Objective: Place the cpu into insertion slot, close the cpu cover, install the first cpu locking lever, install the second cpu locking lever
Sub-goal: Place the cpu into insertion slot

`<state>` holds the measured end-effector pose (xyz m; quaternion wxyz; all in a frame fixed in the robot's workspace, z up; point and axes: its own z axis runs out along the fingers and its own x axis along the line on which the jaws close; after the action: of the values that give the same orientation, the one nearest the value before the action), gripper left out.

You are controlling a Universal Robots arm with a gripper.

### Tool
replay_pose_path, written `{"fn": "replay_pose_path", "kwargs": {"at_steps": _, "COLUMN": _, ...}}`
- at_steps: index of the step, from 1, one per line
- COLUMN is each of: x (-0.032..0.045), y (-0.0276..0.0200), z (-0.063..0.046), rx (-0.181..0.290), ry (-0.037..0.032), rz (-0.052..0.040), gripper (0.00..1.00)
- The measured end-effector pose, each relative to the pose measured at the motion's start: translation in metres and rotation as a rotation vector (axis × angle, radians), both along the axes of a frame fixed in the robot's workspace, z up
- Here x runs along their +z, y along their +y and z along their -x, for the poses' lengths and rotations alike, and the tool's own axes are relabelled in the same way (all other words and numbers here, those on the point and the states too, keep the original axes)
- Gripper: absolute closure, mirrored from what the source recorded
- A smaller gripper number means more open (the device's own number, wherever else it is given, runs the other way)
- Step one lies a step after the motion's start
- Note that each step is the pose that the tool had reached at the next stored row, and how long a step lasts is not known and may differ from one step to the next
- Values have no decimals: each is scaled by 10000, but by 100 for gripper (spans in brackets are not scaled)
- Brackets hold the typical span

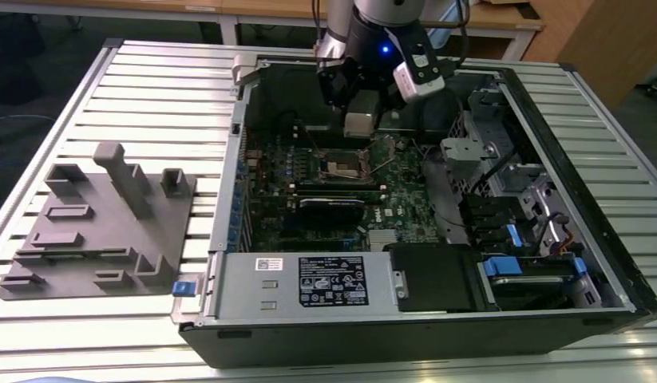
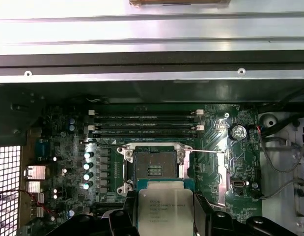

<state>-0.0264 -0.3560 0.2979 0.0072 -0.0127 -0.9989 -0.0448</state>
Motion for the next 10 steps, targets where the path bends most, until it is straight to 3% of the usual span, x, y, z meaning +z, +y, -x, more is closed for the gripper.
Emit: {"fn": "replay_pose_path", "kwargs": {"at_steps": 10, "x": -132, "y": 0, "z": 0, "rx": 0, "ry": -1, "rz": -1, "gripper": 46}}
